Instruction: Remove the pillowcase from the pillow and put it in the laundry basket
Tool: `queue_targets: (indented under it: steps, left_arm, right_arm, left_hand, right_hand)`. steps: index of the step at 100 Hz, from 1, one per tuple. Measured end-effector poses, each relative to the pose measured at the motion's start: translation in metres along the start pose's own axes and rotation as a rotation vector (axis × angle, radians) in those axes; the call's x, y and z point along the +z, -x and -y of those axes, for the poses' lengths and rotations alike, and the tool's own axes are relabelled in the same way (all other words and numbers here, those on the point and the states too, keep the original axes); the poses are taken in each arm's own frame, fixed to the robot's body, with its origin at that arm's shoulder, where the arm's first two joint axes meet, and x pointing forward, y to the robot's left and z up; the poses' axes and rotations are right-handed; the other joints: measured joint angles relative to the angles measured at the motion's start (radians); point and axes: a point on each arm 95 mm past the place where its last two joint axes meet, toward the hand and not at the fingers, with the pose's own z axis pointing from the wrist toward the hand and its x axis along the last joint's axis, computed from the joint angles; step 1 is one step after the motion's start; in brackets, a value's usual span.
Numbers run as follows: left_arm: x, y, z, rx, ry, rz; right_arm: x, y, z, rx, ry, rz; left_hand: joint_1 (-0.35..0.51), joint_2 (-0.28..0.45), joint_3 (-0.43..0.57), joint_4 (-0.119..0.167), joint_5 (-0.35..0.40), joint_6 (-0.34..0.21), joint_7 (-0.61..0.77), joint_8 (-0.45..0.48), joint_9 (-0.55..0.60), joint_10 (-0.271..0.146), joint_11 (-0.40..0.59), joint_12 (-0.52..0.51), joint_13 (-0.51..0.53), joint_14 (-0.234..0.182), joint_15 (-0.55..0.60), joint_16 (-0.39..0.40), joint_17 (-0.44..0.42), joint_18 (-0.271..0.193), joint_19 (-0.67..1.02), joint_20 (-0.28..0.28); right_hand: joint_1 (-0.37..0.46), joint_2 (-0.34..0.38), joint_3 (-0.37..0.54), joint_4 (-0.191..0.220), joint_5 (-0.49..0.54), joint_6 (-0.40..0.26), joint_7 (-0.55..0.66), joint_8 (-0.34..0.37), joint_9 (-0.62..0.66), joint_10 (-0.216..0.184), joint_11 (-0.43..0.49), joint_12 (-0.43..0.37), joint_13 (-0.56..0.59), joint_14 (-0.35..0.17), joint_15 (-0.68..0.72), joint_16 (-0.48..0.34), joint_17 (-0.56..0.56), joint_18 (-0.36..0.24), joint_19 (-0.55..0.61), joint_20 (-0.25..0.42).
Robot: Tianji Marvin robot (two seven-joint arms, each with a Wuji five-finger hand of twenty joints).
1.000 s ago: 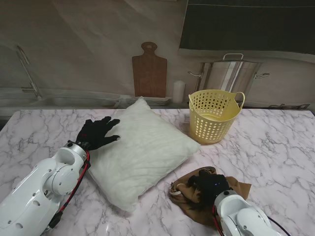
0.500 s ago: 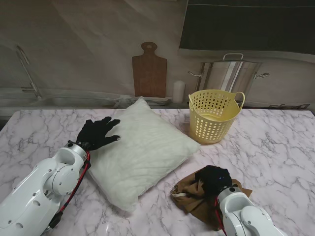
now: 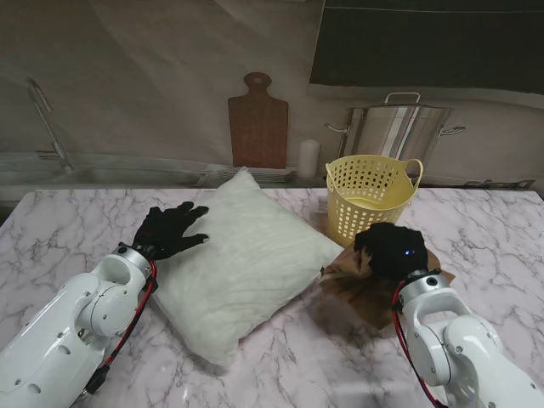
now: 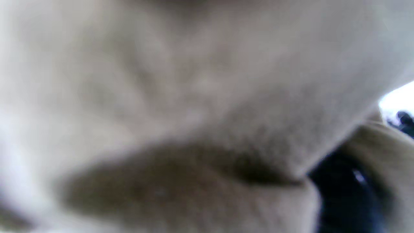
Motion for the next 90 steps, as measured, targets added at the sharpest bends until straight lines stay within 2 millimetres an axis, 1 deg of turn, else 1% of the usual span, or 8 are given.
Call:
queue_targets:
  steps: [12,18,28,35,45,65,83,90]
  left_arm:
    - [0.001,-0.001,0.000,-0.001,0.000,-0.004]
    - [0.001,-0.001,0.000,-0.001,0.001,-0.005]
    - [0.002,-0.001,0.000,-0.002,0.001,-0.007]
    - [0.003,-0.002,0.000,-0.003,0.001,-0.008]
    - [0.003,-0.002,0.000,-0.004,0.001,-0.009]
    - [0.002,0.000,0.000,-0.005,0.000,-0.003]
    - [0.001,0.001,-0.001,-0.006,-0.003,0.000]
    - [0.000,0.001,-0.001,-0.007,-0.001,0.000]
  right_arm:
    - [0.016,0.011,-0.028,-0.015,0.074,0.013]
    - [0.024,0.015,-0.041,-0.023,0.108,0.014]
    - [0.037,0.019,-0.062,-0.039,0.154,0.008]
    - [0.046,0.021,-0.077,-0.058,0.163,-0.030]
    - [0.063,0.025,-0.093,-0.077,0.188,-0.049]
    - [0.098,0.028,-0.108,-0.103,0.245,-0.039]
    - [0.125,0.033,-0.115,-0.091,0.308,0.001]
    - [0.134,0.036,-0.115,-0.079,0.341,0.009]
  left_hand:
    - [0.000,0.000,0.000,0.000,0.000,0.000,0.000,0.000,0.000,0.000,0.000,0.000,0.000,0.000,0.000,0.000,0.000,0.000,0.000,0.000]
    - [0.000,0.000,0.000,0.000,0.000,0.000,0.000,0.000,0.000,0.000,0.000,0.000,0.000,0.000,0.000,0.000,0.000,0.000,0.000,0.000]
    - [0.000,0.000,0.000,0.000,0.000,0.000,0.000,0.000,0.000,0.000,0.000,0.000,0.000,0.000,0.000,0.000,0.000,0.000,0.000,0.000]
    - [0.000,0.000,0.000,0.000,0.000,0.000,0.000,0.000,0.000,0.000,0.000,0.000,0.000,0.000,0.000,0.000,0.000,0.000,0.000,0.000]
    - [0.000,0.000,0.000,0.000,0.000,0.000,0.000,0.000,0.000,0.000,0.000,0.000,0.000,0.000,0.000,0.000,0.000,0.000,0.000,0.000]
    - [0.000,0.000,0.000,0.000,0.000,0.000,0.000,0.000,0.000,0.000,0.000,0.000,0.000,0.000,0.000,0.000,0.000,0.000,0.000,0.000]
    - [0.000,0.000,0.000,0.000,0.000,0.001,0.000,0.000,0.000,0.000,0.000,0.000,0.000,0.000,0.000,0.000,0.000,0.000,0.000,0.000]
    - [0.000,0.000,0.000,0.000,0.000,0.001,0.000,0.000,0.000,0.000,0.000,0.000,0.000,0.000,0.000,0.000,0.000,0.000,0.000,0.000]
  right_hand:
    - [0.000,0.000,0.002,0.000,0.000,0.000,0.000,0.007,0.000,0.000,0.000,0.002,0.000,0.000,0.001,0.000,0.000,0.000,0.004,0.000]
    - [0.000,0.000,0.009,-0.009,0.009,0.000,0.000,0.015,0.000,0.000,0.000,0.002,0.001,0.000,0.003,0.000,0.000,0.000,0.008,0.000]
    - [0.000,0.000,0.009,-0.009,0.009,0.000,0.001,0.017,0.000,0.000,0.001,0.003,0.001,0.000,0.004,0.000,0.001,0.000,0.009,0.000]
    - [0.000,0.000,0.009,-0.009,0.009,0.000,0.001,0.019,0.000,-0.001,0.001,0.004,0.001,-0.001,0.005,0.000,0.001,0.000,0.009,0.000]
    - [0.000,0.000,0.009,-0.009,0.009,0.000,0.001,0.028,0.000,-0.005,0.001,0.010,0.001,-0.001,0.005,0.000,0.001,-0.001,0.009,0.000]
    - [0.000,0.000,0.009,-0.009,0.009,0.000,0.001,0.031,0.000,-0.010,0.001,0.012,0.001,-0.004,0.005,0.000,0.001,-0.002,0.009,0.000]
    - [0.000,0.001,0.009,-0.009,0.006,0.000,0.001,0.032,0.000,-0.011,0.004,0.012,0.001,-0.006,0.005,0.000,0.001,-0.003,0.009,0.000]
    - [0.000,0.015,0.008,-0.009,-0.020,-0.004,0.014,0.032,-0.014,-0.012,0.016,0.012,0.001,-0.010,0.005,0.000,0.001,-0.004,0.000,0.000]
